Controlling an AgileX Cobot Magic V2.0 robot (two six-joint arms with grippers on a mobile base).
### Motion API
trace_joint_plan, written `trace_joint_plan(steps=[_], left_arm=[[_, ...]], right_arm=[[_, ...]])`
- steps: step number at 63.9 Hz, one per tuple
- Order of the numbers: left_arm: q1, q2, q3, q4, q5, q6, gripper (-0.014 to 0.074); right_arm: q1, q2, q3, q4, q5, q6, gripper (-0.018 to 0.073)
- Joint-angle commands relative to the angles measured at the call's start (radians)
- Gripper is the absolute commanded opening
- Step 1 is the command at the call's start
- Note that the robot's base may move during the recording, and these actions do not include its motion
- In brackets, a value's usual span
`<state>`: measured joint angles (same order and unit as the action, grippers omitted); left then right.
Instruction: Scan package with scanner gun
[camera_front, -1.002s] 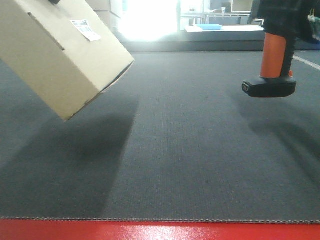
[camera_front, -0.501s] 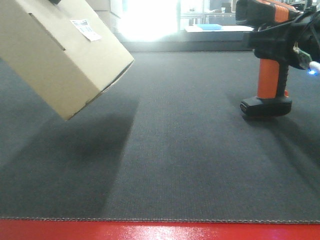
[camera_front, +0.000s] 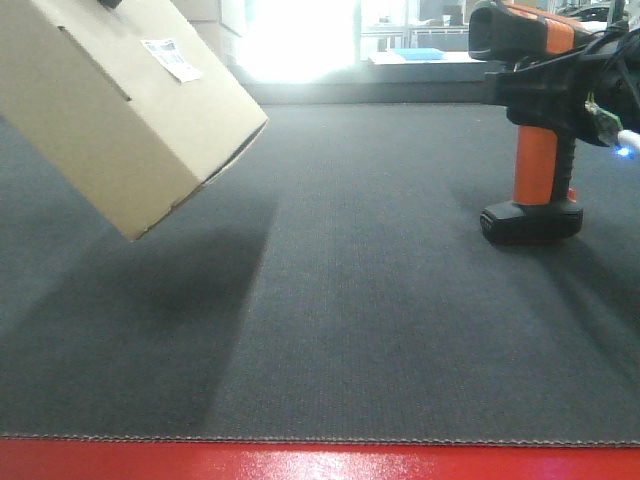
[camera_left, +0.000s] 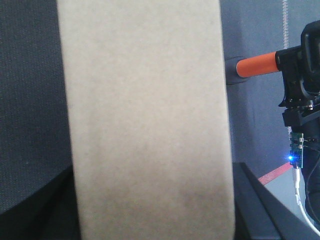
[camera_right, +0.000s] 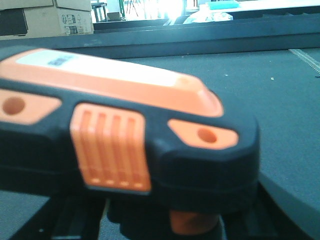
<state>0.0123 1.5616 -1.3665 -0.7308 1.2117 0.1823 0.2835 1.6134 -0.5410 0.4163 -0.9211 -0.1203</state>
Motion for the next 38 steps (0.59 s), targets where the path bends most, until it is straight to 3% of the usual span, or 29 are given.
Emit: trace_joint_plan(steps=[1, 7, 14, 20, 38], left_arm=[[-0.007, -0.014, -0.002, -0.026, 0.000, 0.003, -0.0111], [-0.007, -0.014, -0.002, -0.026, 0.000, 0.003, -0.0111], [-0.007, -0.014, -0.002, -0.026, 0.000, 0.003, -0.0111], [-0.007, -0.014, -0.002, -0.026, 0.000, 0.003, -0.0111], [-0.007, -0.014, -0.002, -0.026, 0.009, 0.003, -0.0111]], right_arm=[[-0.004, -0.008, -0.005, -0.010, -0.036, 0.001, -0.0083], [-0.004, -0.008, -0.005, -0.010, -0.027, 0.001, 0.0102], [-0.004, -0.008, -0.005, -0.010, -0.025, 0.001, 0.0396], [-0.004, -0.008, -0.005, -0.010, -0.019, 0.001, 0.0561], [-0.004, -0.026, -0.005, -0.010, 0.058, 0.001, 0.0570]])
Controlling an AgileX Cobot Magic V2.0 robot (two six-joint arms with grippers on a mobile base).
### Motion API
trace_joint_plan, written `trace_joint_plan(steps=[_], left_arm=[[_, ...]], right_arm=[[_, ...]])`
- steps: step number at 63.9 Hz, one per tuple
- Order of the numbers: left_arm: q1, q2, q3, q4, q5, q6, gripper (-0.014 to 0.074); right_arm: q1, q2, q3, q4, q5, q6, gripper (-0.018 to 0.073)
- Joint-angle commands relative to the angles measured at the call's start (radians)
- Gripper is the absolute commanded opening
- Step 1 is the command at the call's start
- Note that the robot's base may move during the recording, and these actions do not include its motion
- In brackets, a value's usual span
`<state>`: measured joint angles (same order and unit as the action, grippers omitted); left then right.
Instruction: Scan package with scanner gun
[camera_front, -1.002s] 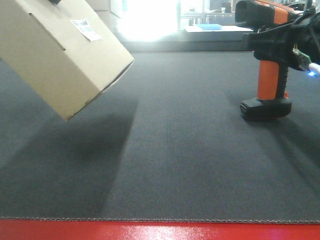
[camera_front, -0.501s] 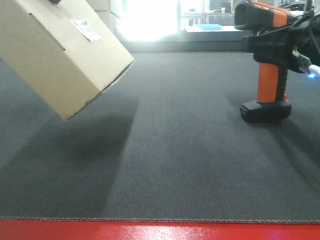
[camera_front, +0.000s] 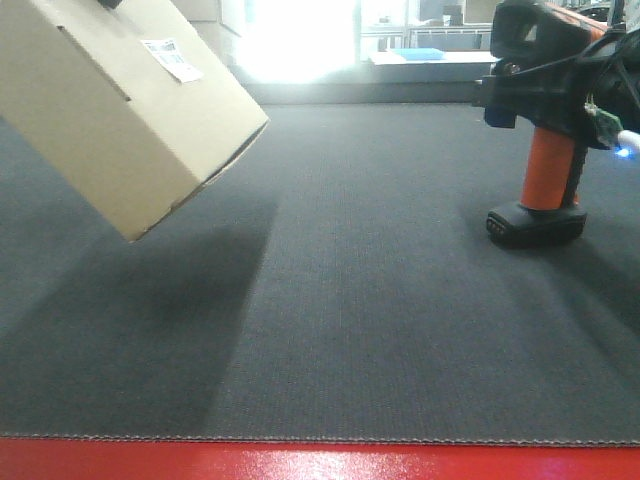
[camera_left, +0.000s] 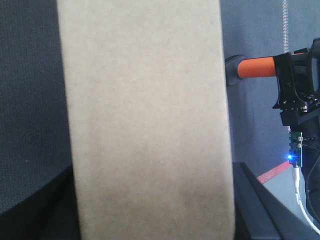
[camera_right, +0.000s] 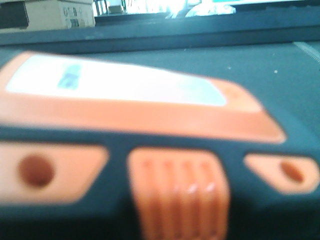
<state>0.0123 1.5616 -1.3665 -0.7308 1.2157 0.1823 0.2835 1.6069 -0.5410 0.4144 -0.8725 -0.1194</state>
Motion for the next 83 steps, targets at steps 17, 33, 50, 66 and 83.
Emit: trace_joint_plan(steps=[17, 33, 50, 66, 83], left_arm=[[-0.007, -0.014, -0.002, -0.026, 0.005, 0.003, -0.0111], [-0.007, -0.014, -0.002, -0.026, 0.005, 0.003, -0.0111], [-0.007, -0.014, -0.004, -0.026, 0.005, 0.003, -0.0111], [-0.007, -0.015, -0.062, 0.078, 0.005, 0.003, -0.0111], [-0.007, -0.013, -0.158, 0.243, 0.005, -0.035, -0.0111]], right_arm=[[-0.004, -0.057, -0.005, 0.002, 0.120, -0.020, 0.0570], [-0.004, -0.112, -0.005, 0.059, 0.227, -0.120, 0.0570], [-0.004, -0.243, -0.005, 0.059, 0.423, -0.136, 0.0570], [-0.004, -0.375, -0.005, 0.059, 0.592, -0.144, 0.0570], [-0.100, -0.515, -0.005, 0.048, 0.788, -0.144, 0.0337]])
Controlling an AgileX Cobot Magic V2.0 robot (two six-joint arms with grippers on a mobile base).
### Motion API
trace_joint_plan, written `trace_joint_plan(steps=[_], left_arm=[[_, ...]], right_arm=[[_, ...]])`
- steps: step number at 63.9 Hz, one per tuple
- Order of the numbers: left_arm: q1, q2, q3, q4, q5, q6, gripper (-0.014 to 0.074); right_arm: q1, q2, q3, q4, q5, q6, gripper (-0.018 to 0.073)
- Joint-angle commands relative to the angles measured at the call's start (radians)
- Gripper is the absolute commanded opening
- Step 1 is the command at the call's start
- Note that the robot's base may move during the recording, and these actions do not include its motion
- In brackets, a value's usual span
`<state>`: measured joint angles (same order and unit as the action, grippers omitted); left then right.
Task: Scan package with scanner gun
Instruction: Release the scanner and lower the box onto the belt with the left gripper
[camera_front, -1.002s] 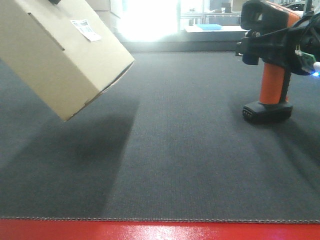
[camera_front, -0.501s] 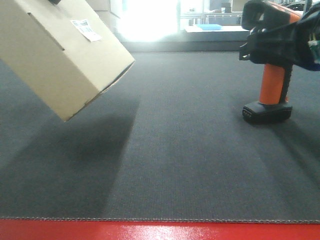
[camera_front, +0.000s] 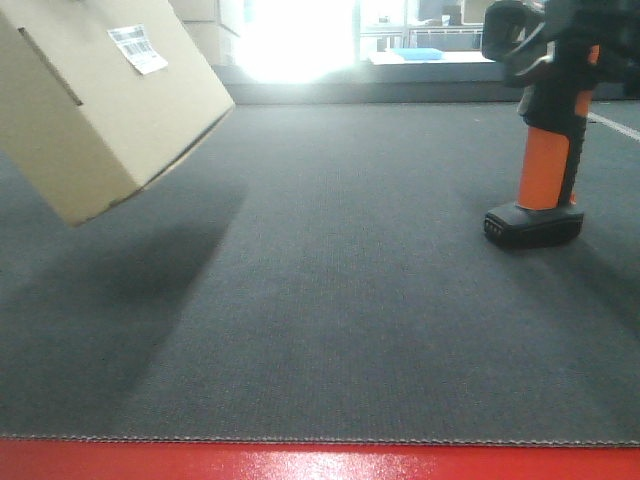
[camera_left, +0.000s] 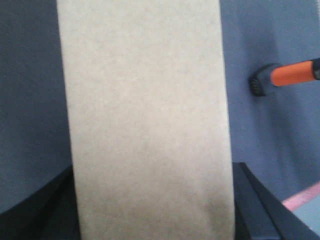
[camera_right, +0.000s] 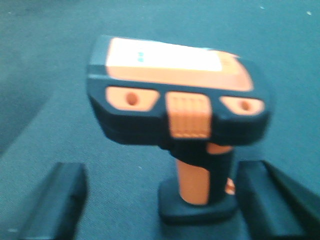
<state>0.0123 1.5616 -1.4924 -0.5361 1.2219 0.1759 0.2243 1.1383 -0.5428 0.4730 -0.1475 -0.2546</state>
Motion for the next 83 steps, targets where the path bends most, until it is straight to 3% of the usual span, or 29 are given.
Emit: trace_joint_plan(steps=[1, 8, 16, 27, 40, 50, 77, 83], left_arm=[[-0.007, -0.013, -0.037, 0.063, -0.001, -0.036, -0.0111], [-0.007, -0.009, -0.064, 0.167, -0.001, -0.074, -0.0111], [-0.007, -0.009, -0.069, 0.234, -0.007, -0.078, -0.0111], [-0.007, -0.009, -0.069, 0.312, -0.021, -0.078, -0.0111], [-0.041, -0.004, -0.069, 0.430, -0.060, -0.078, -0.0111], [-0.070, 0.038, -0.069, 0.436, -0.075, -0.082, -0.0111], [-0.070, 0.143, -0.069, 0.490, -0.051, -0.140, -0.0111], [-0.070, 0.143, -0.069, 0.490, -0.051, -0.149, -0.0078]], right_arm=[[-0.050, -0.054, -0.003, -0.016, 0.075, -0.009, 0.0309], [-0.112, -0.121, -0.003, -0.085, 0.148, -0.009, 0.0065], [-0.155, -0.203, -0.003, -0.179, 0.201, -0.009, -0.0167], [-0.171, -0.326, -0.003, -0.249, 0.209, -0.009, -0.0153], [-0.171, -0.425, -0.003, -0.267, 0.205, -0.009, -0.0154], [-0.171, -0.475, -0.003, -0.268, 0.205, -0.009, -0.0154], [-0.171, -0.487, -0.003, -0.268, 0.207, -0.009, -0.0154], [-0.171, -0.487, -0.003, -0.268, 0.207, -0.009, -0.0154]])
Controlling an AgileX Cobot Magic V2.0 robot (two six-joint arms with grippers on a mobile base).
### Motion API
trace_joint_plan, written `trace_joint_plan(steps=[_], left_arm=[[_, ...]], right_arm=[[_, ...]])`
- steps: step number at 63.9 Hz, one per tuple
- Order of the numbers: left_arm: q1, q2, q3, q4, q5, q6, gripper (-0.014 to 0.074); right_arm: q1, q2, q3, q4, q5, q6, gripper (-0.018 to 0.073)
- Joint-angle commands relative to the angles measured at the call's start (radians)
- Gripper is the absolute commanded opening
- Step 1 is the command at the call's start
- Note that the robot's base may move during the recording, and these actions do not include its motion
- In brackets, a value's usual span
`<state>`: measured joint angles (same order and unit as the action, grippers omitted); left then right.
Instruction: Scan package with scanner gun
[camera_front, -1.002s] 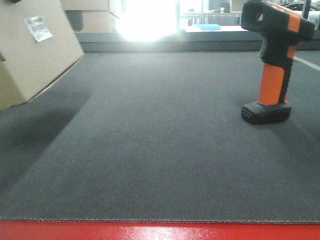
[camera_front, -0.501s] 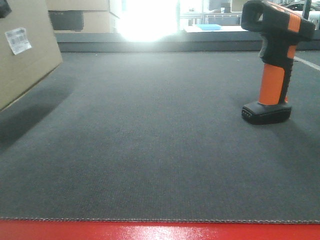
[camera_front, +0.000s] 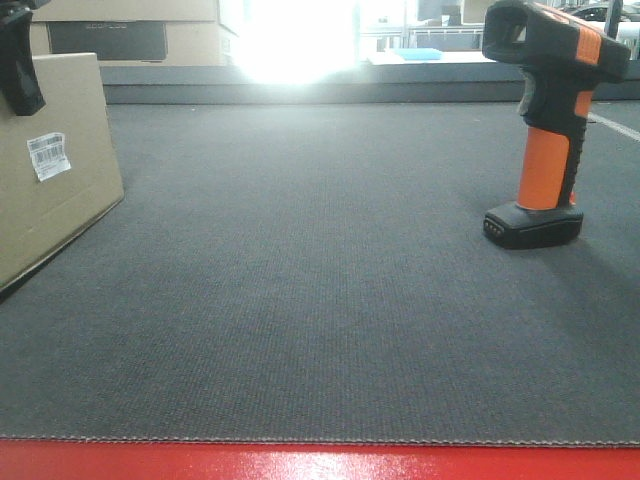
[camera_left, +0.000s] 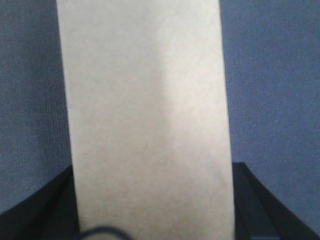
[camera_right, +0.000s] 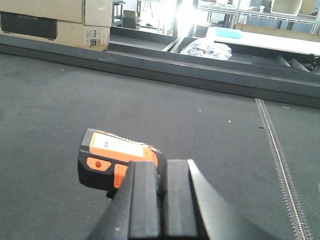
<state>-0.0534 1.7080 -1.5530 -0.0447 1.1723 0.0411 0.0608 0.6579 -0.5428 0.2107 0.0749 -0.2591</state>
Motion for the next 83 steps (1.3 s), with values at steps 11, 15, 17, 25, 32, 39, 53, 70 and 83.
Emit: trace_joint_plan(steps=[11, 15, 17, 25, 32, 39, 53, 70, 83], left_arm=[[-0.004, -0.004, -0.008, -0.002, 0.005, -0.014, 0.0206], [-0.004, -0.004, -0.008, -0.002, 0.005, -0.016, 0.0347], [-0.004, -0.004, -0.008, -0.002, 0.006, -0.016, 0.0411], [-0.004, -0.014, -0.008, -0.002, 0.015, -0.016, 0.0617], [-0.004, -0.043, -0.008, -0.002, 0.026, -0.016, 0.0578], [-0.004, -0.089, -0.008, -0.002, 0.036, -0.016, 0.0578], [-0.004, -0.219, -0.003, 0.005, -0.033, -0.016, 0.0542], [-0.004, -0.402, 0.172, 0.064, -0.249, -0.016, 0.0094], [-0.004, -0.573, 0.398, 0.078, -0.485, -0.016, -0.0111]], right_arm=[[-0.007, -0.007, -0.003, -0.006, -0.025, -0.004, -0.0154], [-0.007, -0.007, -0.003, -0.006, -0.025, -0.004, -0.0154], [-0.007, -0.007, -0.003, -0.006, -0.025, -0.004, -0.0154], [-0.007, -0.002, -0.003, -0.006, -0.024, -0.004, -0.0154], [-0.010, 0.005, -0.003, -0.006, -0.022, -0.004, -0.0154], [-0.049, 0.030, -0.003, 0.016, -0.022, -0.004, -0.0154], [-0.136, 0.065, -0.003, 0.032, 0.004, -0.004, -0.0154], [-0.179, 0.068, -0.003, 0.039, 0.028, 0.006, -0.0154], [-0.186, 0.066, -0.003, 0.039, 0.030, 0.006, -0.0154]])
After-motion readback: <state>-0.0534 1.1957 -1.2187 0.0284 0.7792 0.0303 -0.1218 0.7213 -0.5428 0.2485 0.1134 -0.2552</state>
